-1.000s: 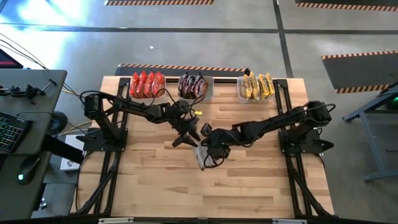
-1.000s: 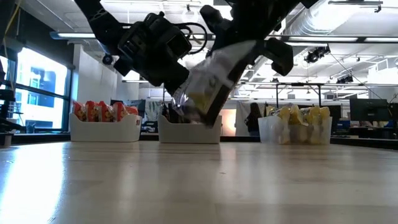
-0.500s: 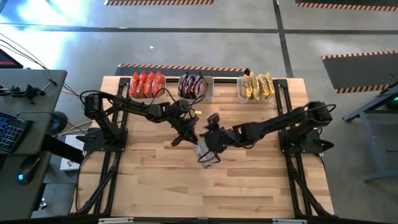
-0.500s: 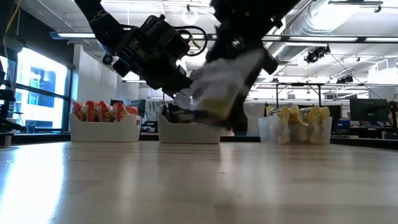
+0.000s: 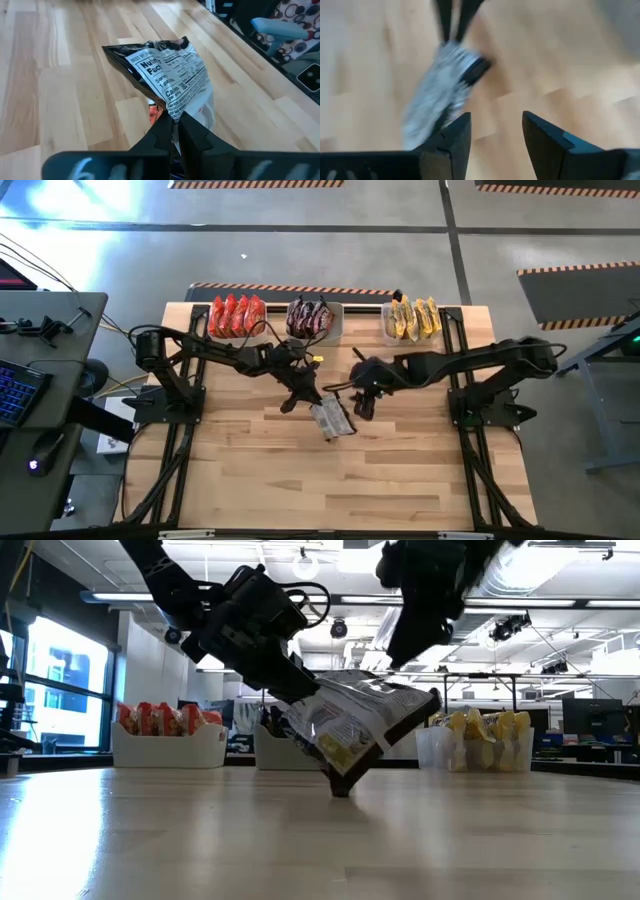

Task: Sort Maruchan noodles
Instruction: Put the black noodle pack into the gray bin

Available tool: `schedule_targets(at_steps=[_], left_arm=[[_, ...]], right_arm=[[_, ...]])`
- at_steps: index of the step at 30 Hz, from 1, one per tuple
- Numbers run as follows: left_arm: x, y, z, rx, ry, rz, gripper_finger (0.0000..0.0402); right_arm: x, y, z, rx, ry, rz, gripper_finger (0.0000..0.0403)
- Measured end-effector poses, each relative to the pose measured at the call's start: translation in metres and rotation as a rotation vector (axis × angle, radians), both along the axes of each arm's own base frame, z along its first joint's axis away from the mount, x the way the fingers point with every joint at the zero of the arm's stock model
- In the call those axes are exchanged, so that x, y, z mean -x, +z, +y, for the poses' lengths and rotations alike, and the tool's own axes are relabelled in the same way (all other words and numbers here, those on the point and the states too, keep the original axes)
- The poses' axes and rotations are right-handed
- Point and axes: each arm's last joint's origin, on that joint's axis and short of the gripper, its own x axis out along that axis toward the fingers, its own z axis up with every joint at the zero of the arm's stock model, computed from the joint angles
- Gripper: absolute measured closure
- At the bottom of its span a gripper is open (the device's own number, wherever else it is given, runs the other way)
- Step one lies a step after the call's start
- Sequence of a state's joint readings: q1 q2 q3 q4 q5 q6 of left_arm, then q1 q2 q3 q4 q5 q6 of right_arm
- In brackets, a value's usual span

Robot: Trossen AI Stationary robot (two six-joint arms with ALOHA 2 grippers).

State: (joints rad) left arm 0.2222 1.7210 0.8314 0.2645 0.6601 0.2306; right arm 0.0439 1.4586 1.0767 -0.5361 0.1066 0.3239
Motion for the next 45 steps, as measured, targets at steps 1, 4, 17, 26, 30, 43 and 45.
schedule_targets(at_steps=[1, 4, 17, 26, 30, 43, 45], left_arm=[[0.0, 0.0, 0.0, -0.001, 0.0, -0.004, 0.04], [-0.001, 0.003, 0.0, -0.006, 0.0, -0.024, 0.04], [0.004, 0.019, 0.005, -0.049, 0.004, -0.085, 0.0401], [0.004, 0.019, 0.007, -0.057, 0.029, -0.085, 0.0401], [0.003, 0.019, 0.007, -0.057, 0.03, -0.088, 0.0401], [0.002, 0.02, 0.008, -0.054, 0.055, -0.094, 0.0401], [0.002, 0.02, 0.008, -0.054, 0.055, -0.093, 0.0401]], right_arm=[[0.001, -0.005, 0.001, -0.063, -0.002, -0.004, 0.0244], [0.001, -0.02, 0.007, -0.251, -0.005, -0.041, 0.0231], [0.003, -0.056, 0.014, -0.451, -0.145, -0.393, 0.0142], [0.006, -0.055, 0.015, -0.432, -0.112, -0.364, 0.0141], [0.004, -0.044, 0.014, -0.338, -0.08, -0.316, 0.0141], [-0.014, -0.058, 0.014, -0.356, -0.127, -0.232, 0.0087], [-0.013, -0.056, 0.013, -0.356, -0.128, -0.234, 0.0087]])
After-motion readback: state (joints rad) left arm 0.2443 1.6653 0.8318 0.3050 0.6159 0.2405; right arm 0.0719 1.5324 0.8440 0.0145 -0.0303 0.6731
